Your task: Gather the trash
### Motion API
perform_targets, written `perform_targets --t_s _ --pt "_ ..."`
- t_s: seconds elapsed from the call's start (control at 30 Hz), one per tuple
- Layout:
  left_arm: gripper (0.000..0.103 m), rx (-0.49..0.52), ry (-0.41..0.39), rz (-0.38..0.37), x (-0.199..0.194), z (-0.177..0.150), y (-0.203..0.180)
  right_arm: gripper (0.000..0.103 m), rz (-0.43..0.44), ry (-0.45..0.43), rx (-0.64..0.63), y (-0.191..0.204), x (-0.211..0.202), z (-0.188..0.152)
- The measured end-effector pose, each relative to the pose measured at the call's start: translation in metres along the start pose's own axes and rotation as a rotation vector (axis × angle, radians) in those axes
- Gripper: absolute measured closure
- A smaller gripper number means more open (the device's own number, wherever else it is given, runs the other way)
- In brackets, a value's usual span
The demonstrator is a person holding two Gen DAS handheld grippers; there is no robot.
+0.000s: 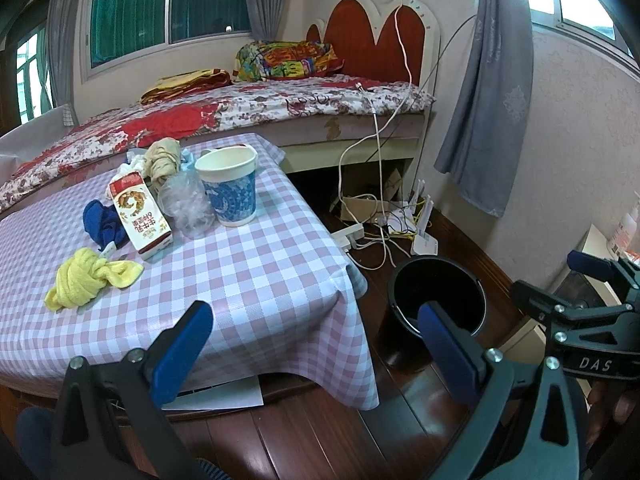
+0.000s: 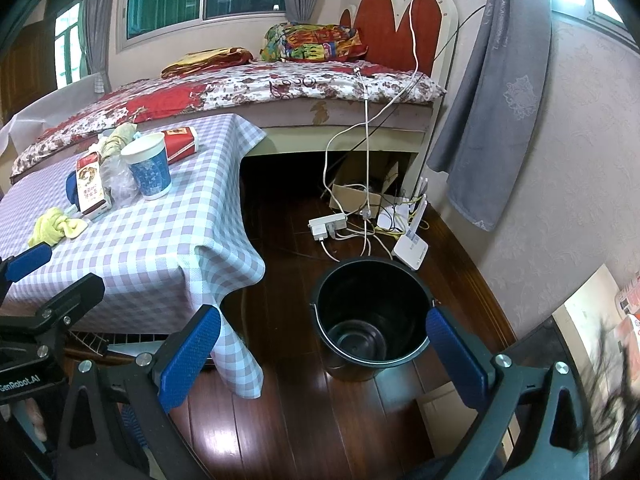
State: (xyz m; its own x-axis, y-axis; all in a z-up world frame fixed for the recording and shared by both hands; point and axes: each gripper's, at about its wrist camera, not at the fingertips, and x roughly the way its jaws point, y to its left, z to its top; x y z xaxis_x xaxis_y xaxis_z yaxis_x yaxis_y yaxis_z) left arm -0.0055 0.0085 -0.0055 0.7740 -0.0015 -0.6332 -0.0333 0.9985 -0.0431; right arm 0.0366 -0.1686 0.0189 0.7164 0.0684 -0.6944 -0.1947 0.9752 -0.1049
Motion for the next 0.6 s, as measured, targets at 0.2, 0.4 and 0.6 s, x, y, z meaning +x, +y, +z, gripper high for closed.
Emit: perform_targets --t_s 0.2,0.4,0.6 --pt "0.0 0.0 0.0 -0.001 -0.0013 -0.0013 0.0018 0.0 0.0 -0.002 0.0 -0.0002 -0.0013 -0.0013" --pt "0.0 -0.001 0.001 0.002 0.0 -0.0008 0.0001 0.0 0.001 0.002 -0.001 -0.0016 -0.0001 -0.0011" --pt "0.0 -0.002 -0.001 0.002 -0.0007 -0.0003 0.0 0.0 0.001 0.001 -0.002 -0.0009 -0.0006 -0.001"
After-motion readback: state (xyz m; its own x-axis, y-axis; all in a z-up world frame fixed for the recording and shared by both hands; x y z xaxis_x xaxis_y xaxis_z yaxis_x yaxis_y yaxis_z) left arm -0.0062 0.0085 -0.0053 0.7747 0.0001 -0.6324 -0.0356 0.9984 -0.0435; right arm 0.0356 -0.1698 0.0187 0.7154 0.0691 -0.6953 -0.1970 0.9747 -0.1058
